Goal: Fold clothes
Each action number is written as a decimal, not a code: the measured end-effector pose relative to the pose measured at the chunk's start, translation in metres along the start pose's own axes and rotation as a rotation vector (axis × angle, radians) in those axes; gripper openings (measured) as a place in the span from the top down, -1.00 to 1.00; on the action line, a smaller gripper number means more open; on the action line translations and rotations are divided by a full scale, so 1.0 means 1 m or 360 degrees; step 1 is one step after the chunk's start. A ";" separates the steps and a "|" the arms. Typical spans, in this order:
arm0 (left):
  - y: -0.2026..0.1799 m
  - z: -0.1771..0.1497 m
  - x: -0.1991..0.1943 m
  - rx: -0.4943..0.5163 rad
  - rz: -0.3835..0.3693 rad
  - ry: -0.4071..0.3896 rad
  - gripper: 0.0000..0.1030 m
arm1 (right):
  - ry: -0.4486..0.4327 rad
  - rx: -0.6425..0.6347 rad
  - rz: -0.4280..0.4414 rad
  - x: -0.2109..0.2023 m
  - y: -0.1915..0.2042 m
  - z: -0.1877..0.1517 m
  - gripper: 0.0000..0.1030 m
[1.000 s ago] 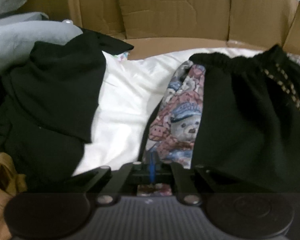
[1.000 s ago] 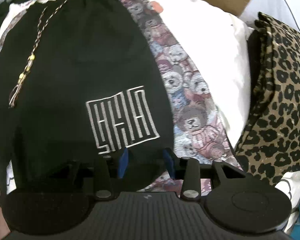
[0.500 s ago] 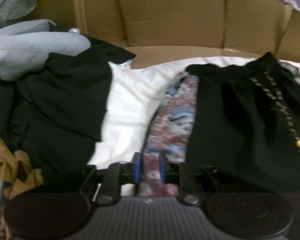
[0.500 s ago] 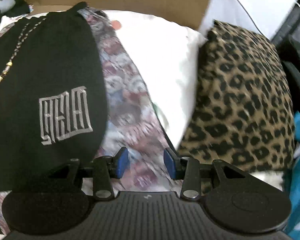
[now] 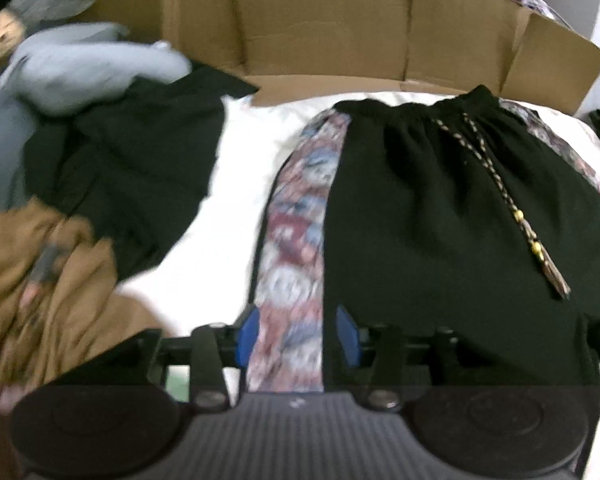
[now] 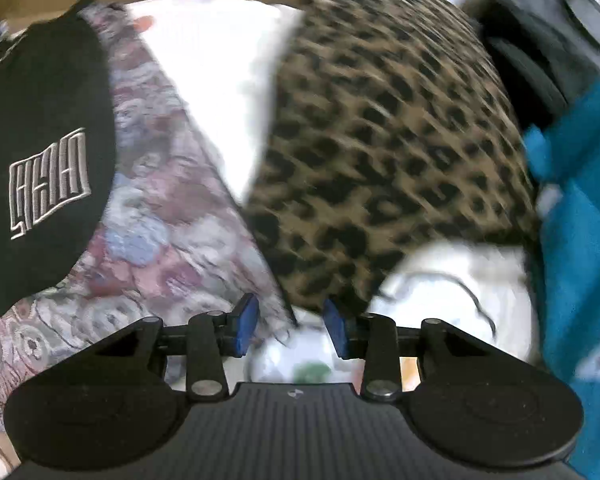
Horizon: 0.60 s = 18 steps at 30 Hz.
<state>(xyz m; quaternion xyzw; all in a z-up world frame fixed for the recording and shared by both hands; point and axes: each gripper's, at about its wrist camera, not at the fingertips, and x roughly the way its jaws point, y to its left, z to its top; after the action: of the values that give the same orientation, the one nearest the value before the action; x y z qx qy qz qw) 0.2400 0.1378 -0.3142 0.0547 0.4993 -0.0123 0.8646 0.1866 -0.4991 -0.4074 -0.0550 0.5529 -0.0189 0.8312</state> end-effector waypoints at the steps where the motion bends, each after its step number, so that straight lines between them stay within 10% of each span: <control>1: 0.003 -0.006 -0.006 -0.0027 0.0000 0.0006 0.04 | -0.0002 0.0036 -0.0010 -0.003 -0.004 -0.002 0.16; 11: 0.005 -0.073 -0.045 -0.0199 0.0015 0.0006 0.04 | -0.0361 0.0076 0.0068 -0.051 0.023 -0.010 0.15; 18: -0.019 -0.099 -0.039 -0.0210 -0.0011 0.0045 0.03 | -0.0296 -0.0091 0.0219 -0.039 0.073 -0.025 0.15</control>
<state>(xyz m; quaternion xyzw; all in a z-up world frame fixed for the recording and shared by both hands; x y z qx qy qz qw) 0.1338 0.1278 -0.3314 -0.0042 0.5113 0.0184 0.8592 0.1465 -0.4251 -0.3895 -0.0421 0.4762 0.0593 0.8763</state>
